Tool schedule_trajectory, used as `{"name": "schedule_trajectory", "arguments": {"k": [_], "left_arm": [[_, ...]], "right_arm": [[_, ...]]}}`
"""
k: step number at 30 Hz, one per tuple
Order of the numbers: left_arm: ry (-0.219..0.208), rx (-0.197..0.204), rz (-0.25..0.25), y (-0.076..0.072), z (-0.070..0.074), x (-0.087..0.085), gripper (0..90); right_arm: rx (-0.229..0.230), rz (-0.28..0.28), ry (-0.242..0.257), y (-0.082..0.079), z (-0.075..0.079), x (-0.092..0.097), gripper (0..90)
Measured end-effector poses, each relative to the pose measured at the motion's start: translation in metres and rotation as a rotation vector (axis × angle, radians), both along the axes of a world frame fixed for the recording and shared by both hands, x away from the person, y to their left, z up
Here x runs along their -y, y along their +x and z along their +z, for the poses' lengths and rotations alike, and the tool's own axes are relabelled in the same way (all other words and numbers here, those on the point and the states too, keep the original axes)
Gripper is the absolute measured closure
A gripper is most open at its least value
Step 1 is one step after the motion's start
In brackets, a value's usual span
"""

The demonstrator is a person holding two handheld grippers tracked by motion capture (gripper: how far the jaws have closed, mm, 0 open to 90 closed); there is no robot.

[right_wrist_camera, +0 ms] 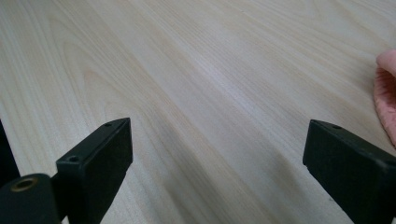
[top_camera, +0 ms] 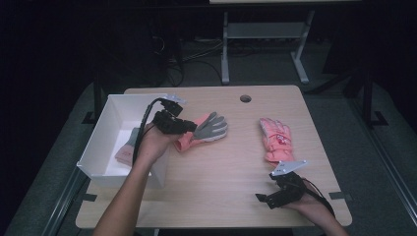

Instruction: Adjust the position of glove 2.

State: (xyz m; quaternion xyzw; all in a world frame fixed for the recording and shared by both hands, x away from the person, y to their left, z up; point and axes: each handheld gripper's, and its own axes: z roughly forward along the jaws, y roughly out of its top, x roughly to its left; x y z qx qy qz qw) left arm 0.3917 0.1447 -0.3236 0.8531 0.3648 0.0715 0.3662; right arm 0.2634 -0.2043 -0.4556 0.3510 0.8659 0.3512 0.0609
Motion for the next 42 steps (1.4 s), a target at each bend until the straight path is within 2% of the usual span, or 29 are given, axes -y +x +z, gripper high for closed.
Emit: {"name": "schedule_trajectory", "arguments": {"k": [3, 6, 12, 13, 17, 19, 22, 25, 31, 34, 36, 39, 42], "left_arm": [[0.017, -0.008, -0.019, 0.005, -0.005, 0.013, 89.4], [0.022, -0.019, -0.017, 0.01, -0.013, 0.025, 89.6], [0.031, 0.004, 0.003, 0.022, -0.026, 0.039, 89.6], [0.035, 0.009, 0.02, 0.025, -0.029, 0.04, 89.6], [0.043, 0.009, 0.064, 0.039, -0.045, 0.039, 89.6], [0.066, 0.014, 0.089, 0.045, -0.053, 0.039, 89.6], [0.074, 0.008, 0.121, 0.052, -0.064, 0.039, 89.6], [0.101, 0.018, 0.142, 0.059, -0.07, 0.038, 89.6], [0.119, 0.011, 0.19, 0.068, -0.084, 0.035, 89.7], [0.132, -0.006, 0.195, 0.072, -0.09, 0.033, 89.6], [0.155, -0.01, 0.204, 0.073, -0.095, 0.032, 89.6], [0.136, -0.034, 0.212, 0.074, -0.103, 0.032, 89.7], [0.137, -0.054, 0.187, 0.072, -0.107, 0.033, 89.7]], "right_arm": [[0.0, 0.005, 0.0, -0.001, 0.0, 0.0, 8.1], [0.002, 0.005, 0.006, -0.001, 0.0, -0.001, 8.0], [-0.002, 0.006, 0.006, -0.001, 0.001, 0.0, 8.1], [-0.002, 0.006, 0.007, -0.001, 0.001, 0.0, 8.1], [-0.004, 0.01, 0.011, -0.001, 0.0, -0.001, 8.1], [-0.004, 0.017, 0.003, -0.001, 0.0, -0.001, 8.0], [0.001, 0.021, 0.006, -0.001, 0.0, -0.002, 8.1], [-0.005, 0.02, 0.003, -0.001, -0.001, -0.002, 8.1], [-0.005, 0.02, 0.004, -0.001, 0.0, -0.001, 8.0], [-0.005, 0.017, 0.007, -0.001, 0.0, -0.001, 8.1], [-0.003, 0.018, 0.009, -0.001, 0.0, 0.0, 8.1], [-0.007, 0.019, 0.005, -0.001, 0.0, 0.0, 8.1], [-0.006, 0.02, 0.004, -0.001, 0.0, 0.0, 8.1]]}}
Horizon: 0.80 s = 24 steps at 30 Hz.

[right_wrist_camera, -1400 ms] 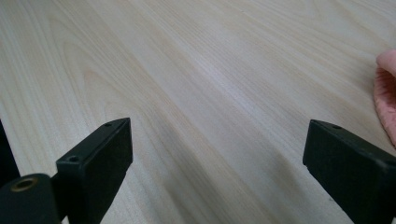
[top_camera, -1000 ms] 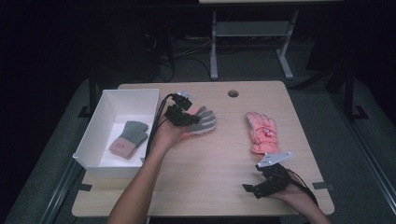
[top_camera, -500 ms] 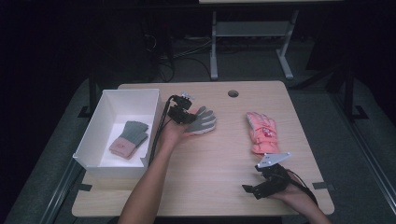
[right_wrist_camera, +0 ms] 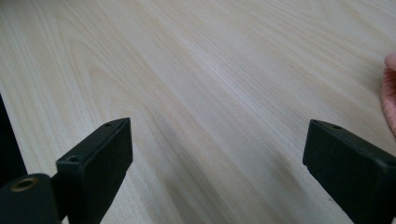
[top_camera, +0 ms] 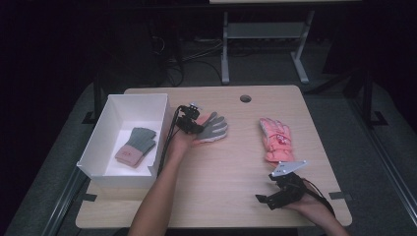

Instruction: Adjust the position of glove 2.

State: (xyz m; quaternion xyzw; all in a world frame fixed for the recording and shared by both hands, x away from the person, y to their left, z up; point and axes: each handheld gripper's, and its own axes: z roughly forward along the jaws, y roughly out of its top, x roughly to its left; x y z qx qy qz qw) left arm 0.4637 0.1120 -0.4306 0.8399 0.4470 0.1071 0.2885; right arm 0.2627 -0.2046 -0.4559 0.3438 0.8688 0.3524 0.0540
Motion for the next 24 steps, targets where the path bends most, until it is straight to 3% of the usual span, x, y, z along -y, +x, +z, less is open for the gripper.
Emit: {"name": "schedule_trajectory", "arguments": {"k": [13, 24], "left_arm": [[-0.062, -0.069, -0.105, -0.021, 0.0, 0.014, 89.8], [-0.097, -0.11, -0.219, -0.058, 0.001, 0.034, 89.8]], "right_arm": [[-0.001, -0.002, 0.005, 0.0, 0.0, 0.0, 8.1], [0.004, -0.004, 0.004, 0.0, 0.0, -0.001, 8.1]]}}
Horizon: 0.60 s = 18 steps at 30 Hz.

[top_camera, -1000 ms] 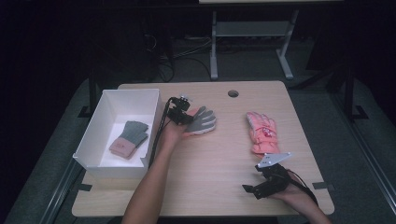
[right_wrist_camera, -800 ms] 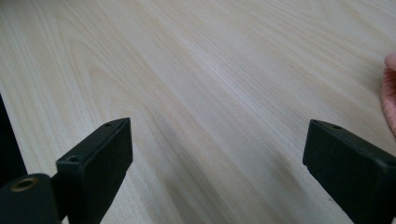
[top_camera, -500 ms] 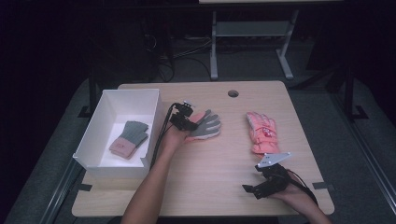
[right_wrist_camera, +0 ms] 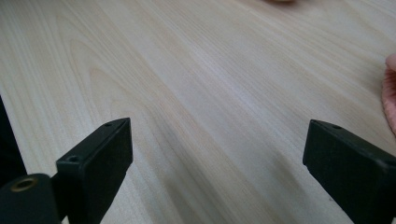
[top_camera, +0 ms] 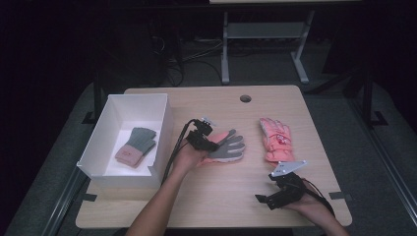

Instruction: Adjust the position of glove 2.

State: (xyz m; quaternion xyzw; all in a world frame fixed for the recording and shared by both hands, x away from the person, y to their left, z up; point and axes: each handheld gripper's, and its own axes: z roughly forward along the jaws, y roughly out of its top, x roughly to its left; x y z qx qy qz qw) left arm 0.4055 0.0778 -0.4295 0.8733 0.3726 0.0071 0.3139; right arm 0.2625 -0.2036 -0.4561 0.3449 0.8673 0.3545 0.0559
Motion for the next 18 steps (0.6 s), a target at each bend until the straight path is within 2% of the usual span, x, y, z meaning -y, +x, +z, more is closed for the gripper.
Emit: {"name": "schedule_trajectory", "arguments": {"k": [9, 12, 15, 17, 18], "left_arm": [[-0.016, -0.028, -0.108, -0.033, 0.0, 0.021, 89.7], [-0.018, -0.016, -0.134, -0.041, 0.002, 0.025, 89.7], [-0.036, 0.014, -0.147, -0.041, 0.011, 0.02, 89.7], [-0.041, 0.043, -0.143, -0.039, 0.019, 0.014, 89.7], [-0.056, 0.06, -0.117, -0.038, 0.022, 0.012, 89.7]], "right_arm": [[-0.003, 0.003, -0.004, 0.0, 0.001, 0.0, 8.1], [0.004, 0.005, -0.002, 0.0, 0.0, -0.001, 8.0], [-0.005, 0.026, -0.009, -0.001, 0.002, -0.001, 8.1], [-0.004, 0.022, -0.001, -0.003, 0.006, -0.002, 11.5], [-0.005, 0.025, 0.017, -0.004, 0.008, -0.002, 15.6]]}}
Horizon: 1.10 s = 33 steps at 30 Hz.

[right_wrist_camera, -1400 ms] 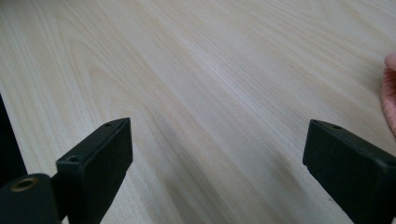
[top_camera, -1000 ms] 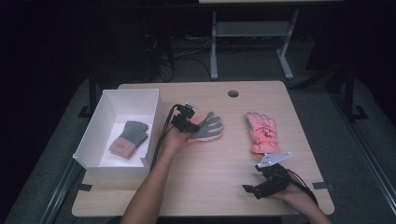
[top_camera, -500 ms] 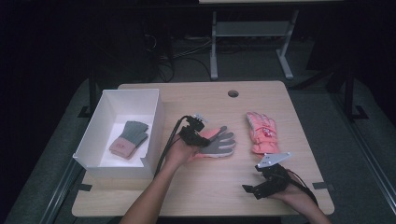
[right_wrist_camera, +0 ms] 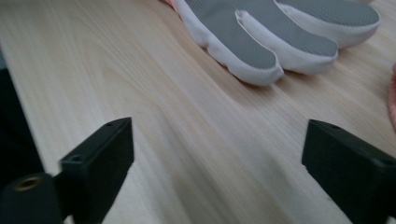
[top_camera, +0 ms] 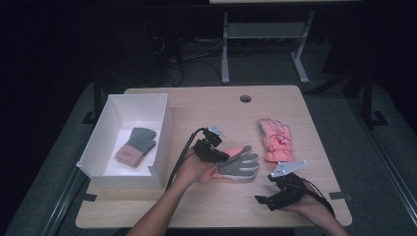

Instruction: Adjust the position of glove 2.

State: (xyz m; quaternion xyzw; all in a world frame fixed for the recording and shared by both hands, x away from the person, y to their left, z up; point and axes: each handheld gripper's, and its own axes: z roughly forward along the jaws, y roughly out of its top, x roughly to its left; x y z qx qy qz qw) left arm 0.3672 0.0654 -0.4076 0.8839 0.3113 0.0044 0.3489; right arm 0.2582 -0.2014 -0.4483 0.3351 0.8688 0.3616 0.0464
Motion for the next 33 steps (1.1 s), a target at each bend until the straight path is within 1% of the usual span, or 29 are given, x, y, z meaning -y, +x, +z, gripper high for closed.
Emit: {"name": "schedule_trajectory", "arguments": {"k": [1, 2, 3, 5, 6, 8, 9, 11, 12, 13, 14, 17, 18, 20, 21, 22, 23, 24, 25, 26, 27, 28, 30, 33], "left_arm": [[-0.006, 0.015, 0.014, 0.001, 0.001, -0.002, 89.7], [-0.006, 0.03, 0.029, 0.004, 0.003, -0.007, 89.7], [0.002, 0.036, 0.038, 0.008, 0.003, -0.011, 89.7], [0.014, 0.038, 0.056, 0.013, 0.001, -0.017, 89.7], [0.015, 0.037, 0.074, 0.018, -0.003, -0.02, 89.7], [0.03, 0.04, 0.085, 0.021, -0.008, -0.022, 89.7], [0.039, 0.036, 0.085, 0.024, -0.011, -0.022, 89.7], [0.058, 0.04, 0.092, 0.027, -0.016, -0.022, 89.7], [0.062, 0.032, 0.094, 0.03, -0.018, -0.023, 89.7], [0.057, 0.022, 0.103, 0.031, -0.02, -0.023, 89.7], [0.068, 0.022, 0.096, 0.032, -0.021, -0.024, 89.7], [0.061, 0.009, 0.101, 0.034, -0.023, -0.024, 89.7], [0.06, 0.007, 0.101, 0.035, -0.024, -0.025, 89.7], [0.063, -0.009, 0.097, 0.035, -0.025, -0.026, 89.7], [0.07, -0.01, 0.095, 0.035, -0.026, -0.026, 89.7], [0.09, -0.014, 0.077, 0.035, -0.026, -0.027, 89.7], [0.091, -0.02, 0.076, 0.034, -0.026, -0.027, 89.7], [0.084, -0.024, 0.082, 0.033, -0.027, -0.026, 89.7], [0.101, -0.023, 0.07, 0.032, -0.027, -0.026, 89.7], [0.1, -0.031, 0.074, 0.031, -0.027, -0.026, 89.7], [0.108, -0.033, 0.062, 0.03, -0.027, -0.026, 89.7], [0.106, -0.044, 0.063, 0.027, -0.028, -0.025, 89.7], [0.115, -0.054, 0.051, 0.024, -0.029, -0.025, 89.7], [0.121, -0.06, 0.035, 0.015, -0.029, -0.026, 89.7]], "right_arm": [[-0.002, -0.008, 0.012, -0.001, 0.001, -0.001, 19.6], [-0.008, -0.013, 0.013, -0.002, 0.002, -0.002, 25.4], [-0.005, -0.011, 0.021, -0.003, 0.003, -0.003, 31.7], [-0.003, -0.007, 0.026, -0.004, 0.003, -0.005, 42.9], [-0.007, -0.002, 0.033, -0.004, 0.003, -0.007, 48.3], [-0.005, 0.016, 0.033, -0.004, 0.003, -0.012, 62.6], [-0.012, 0.026, 0.036, -0.004, 0.002, -0.016, 66.9], [-0.005, 0.048, 0.038, -0.003, 0.002, -0.023, 79.3], [0.0, 0.056, 0.038, -0.002, 0.001, -0.026, 81.5], [0.0, 0.061, 0.041, -0.001, 0.001, -0.03, 85.2], [0.002, 0.062, 0.042, 0.0, 0.001, -0.033, 86.6], [0.011, 0.073, 0.042, 0.006, -0.001, -0.042, 89.4], [0.008, 0.072, 0.041, 0.007, -0.001, -0.046, 89.8], [0.012, 0.078, 0.034, 0.011, -0.003, -0.051, 90.0], [0.014, 0.082, 0.031, 0.013, -0.004, -0.054, 90.0], [0.015, 0.084, 0.024, 0.015, -0.005, -0.058, 90.0], [0.019, 0.085, 0.02, 0.017, -0.005, -0.059, 90.0], [0.027, 0.087, 0.016, 0.018, -0.005, -0.061, 90.0], [0.032, 0.091, 0.014, 0.021, -0.005, -0.063, 90.0], [0.027, 0.081, 0.017, 0.023, -0.005, -0.065, 90.0], [0.03, 0.083, 0.014, 0.025, -0.006, -0.066, 90.0], [0.031, 0.083, 0.013, 0.026, -0.006, -0.067, 90.0], [0.022, 0.082, 0.014, 0.03, -0.007, -0.07, 90.0], [0.024, 0.095, 0.007, 0.032, -0.009, -0.072, 90.0]]}}
